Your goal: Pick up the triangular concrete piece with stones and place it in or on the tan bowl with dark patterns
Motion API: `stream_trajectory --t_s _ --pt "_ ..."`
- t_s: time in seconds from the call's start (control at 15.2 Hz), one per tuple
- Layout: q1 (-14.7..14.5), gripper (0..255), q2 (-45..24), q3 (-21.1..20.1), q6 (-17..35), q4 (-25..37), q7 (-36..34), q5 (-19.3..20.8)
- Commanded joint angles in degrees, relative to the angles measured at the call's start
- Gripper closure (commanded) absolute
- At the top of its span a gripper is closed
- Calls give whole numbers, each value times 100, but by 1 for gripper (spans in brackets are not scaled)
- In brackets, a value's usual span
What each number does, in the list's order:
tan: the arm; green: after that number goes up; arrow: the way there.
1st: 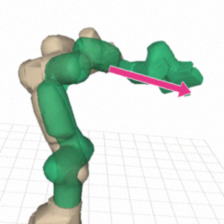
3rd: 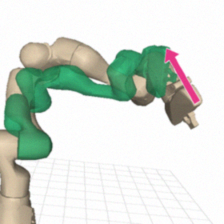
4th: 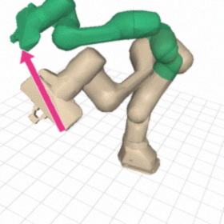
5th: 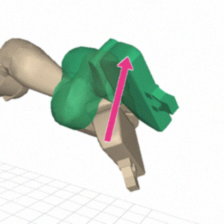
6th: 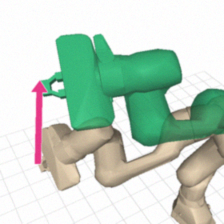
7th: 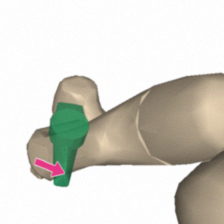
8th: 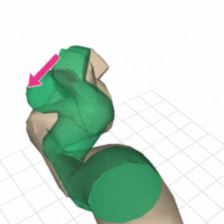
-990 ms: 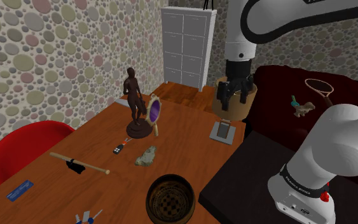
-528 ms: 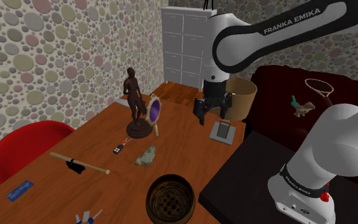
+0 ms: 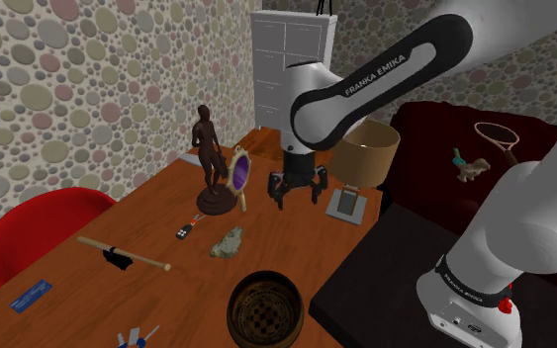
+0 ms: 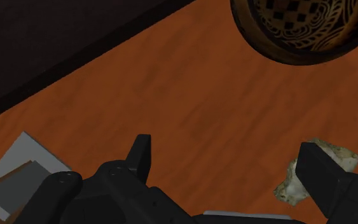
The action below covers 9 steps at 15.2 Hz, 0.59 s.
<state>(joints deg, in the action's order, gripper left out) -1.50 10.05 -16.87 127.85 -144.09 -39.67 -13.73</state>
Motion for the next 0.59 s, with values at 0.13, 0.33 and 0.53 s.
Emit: stream_trajectory --t_s 0.13,0.33,0.53 --pt "-11 0 -1002 -190 747 389 -792 236" --pt "-72 0 -1739 -189 1161 784 -1393 542" --pt "-209 0 -2456 -81 1482 1248 -1977 866"
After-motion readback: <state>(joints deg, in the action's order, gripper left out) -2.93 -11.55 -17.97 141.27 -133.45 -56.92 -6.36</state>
